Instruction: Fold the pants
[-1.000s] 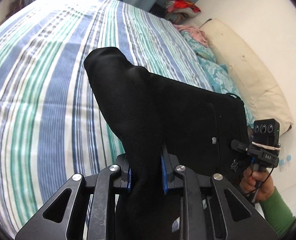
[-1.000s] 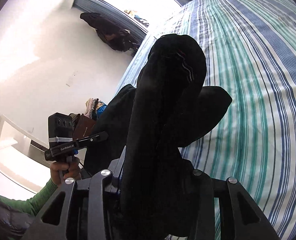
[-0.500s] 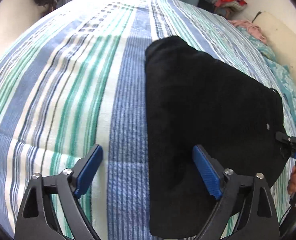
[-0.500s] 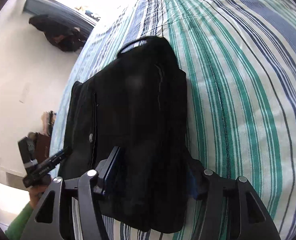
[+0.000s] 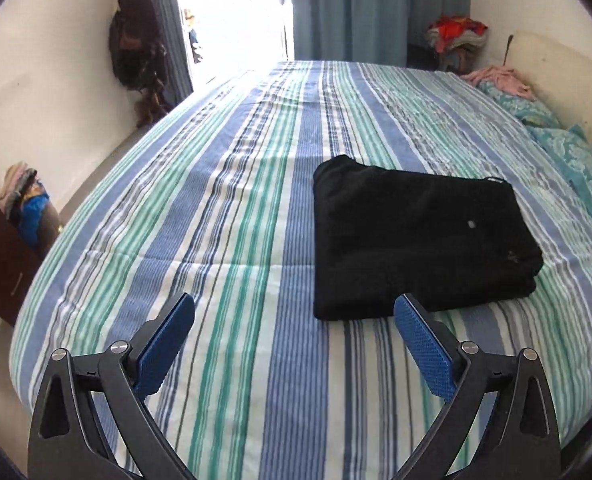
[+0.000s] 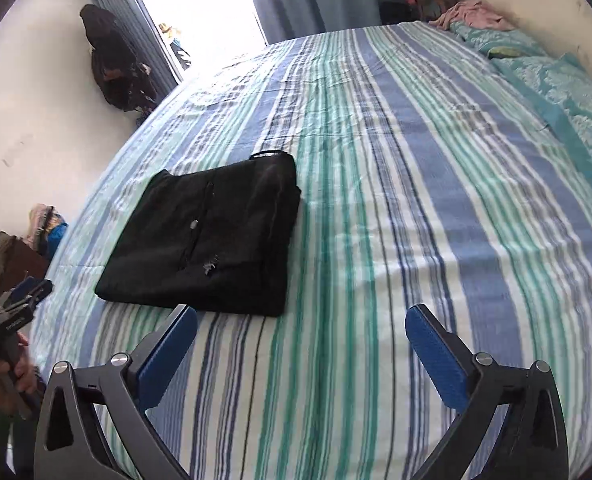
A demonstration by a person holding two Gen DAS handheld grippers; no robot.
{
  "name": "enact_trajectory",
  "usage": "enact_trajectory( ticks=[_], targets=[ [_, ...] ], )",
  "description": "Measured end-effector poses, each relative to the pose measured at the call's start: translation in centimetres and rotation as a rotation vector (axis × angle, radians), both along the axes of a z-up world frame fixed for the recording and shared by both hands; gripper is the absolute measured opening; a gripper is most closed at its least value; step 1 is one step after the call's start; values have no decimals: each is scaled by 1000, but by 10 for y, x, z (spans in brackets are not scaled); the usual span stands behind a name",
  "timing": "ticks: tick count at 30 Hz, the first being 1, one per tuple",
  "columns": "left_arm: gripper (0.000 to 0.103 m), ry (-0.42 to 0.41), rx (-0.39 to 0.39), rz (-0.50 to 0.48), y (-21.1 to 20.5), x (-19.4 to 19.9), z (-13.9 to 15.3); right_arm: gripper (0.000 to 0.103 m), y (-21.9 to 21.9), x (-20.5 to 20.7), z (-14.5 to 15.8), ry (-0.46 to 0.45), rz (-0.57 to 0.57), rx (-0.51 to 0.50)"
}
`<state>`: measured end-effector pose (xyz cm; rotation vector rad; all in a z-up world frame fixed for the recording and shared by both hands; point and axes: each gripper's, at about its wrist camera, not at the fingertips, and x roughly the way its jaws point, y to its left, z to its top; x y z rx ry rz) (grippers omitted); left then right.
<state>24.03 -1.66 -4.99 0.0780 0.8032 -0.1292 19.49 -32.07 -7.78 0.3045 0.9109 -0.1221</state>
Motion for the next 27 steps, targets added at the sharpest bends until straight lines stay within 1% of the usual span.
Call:
enact_trajectory(
  ticks=[1, 3, 4, 6, 7, 8, 9, 10, 11, 12, 13, 15, 16, 20, 21, 24, 26, 27],
  targets=[
    [100, 22, -36, -4, -2, -11, 4, 103, 10, -11, 6, -3, -26, -55],
    [100, 61, -123, -38, -4, -31, 11, 103, 28, -34, 23, -53, -34, -86],
    [100, 80, -167, -44, -6, -40, 13, 103, 40, -44, 28, -56, -36, -113],
    [100, 91, -256, -41, -7, -58, 16, 103, 65, -58, 37, -58, -33, -169],
    [100, 102, -266, -29, -6, -66, 18, 103, 78, -68, 40, -62, -30, -185],
    [100, 126, -212, -26, -9, -72, 18, 103, 91, -78, 44, -61, -31, -191],
    [100, 132, -127, -40, -16, -78, 19, 103, 100, -83, 43, -62, -30, -185],
    [100, 110, -36, -54, -22, -86, 21, 103, 109, -92, 46, -67, -32, -169],
    [100, 68, 28, -44, -26, -98, 24, 103, 116, -102, 48, -70, -35, -154],
    [100, 29, 55, -24, -25, -109, 28, 103, 123, -108, 48, -74, -37, -145],
    [101, 7, 54, -10, -22, -116, 31, 103, 130, -114, 49, -80, -40, -142],
    [101, -6, 35, -4, -17, -126, 37, 103, 143, -125, 54, -93, -37, -159],
    [101, -16, 40, -1, -16, -129, 40, 103, 148, -130, 57, -99, -35, -174],
    [102, -90, 121, 44, -16, -139, 53, 103, 160, -143, 69, -119, -29, -211],
    [102, -109, 125, 41, -16, -141, 56, 103, 161, -145, 71, -121, -32, -212],
    [102, -138, 90, 21, -14, -150, 67, 103, 163, -151, 78, -129, -46, -210],
    [102, -167, 54, 38, -10, -157, 73, 103, 165, -154, 81, -131, -49, -223],
    [102, -173, 53, 59, -9, -160, 76, 103, 168, -155, 82, -131, -51, -227]
  ],
)
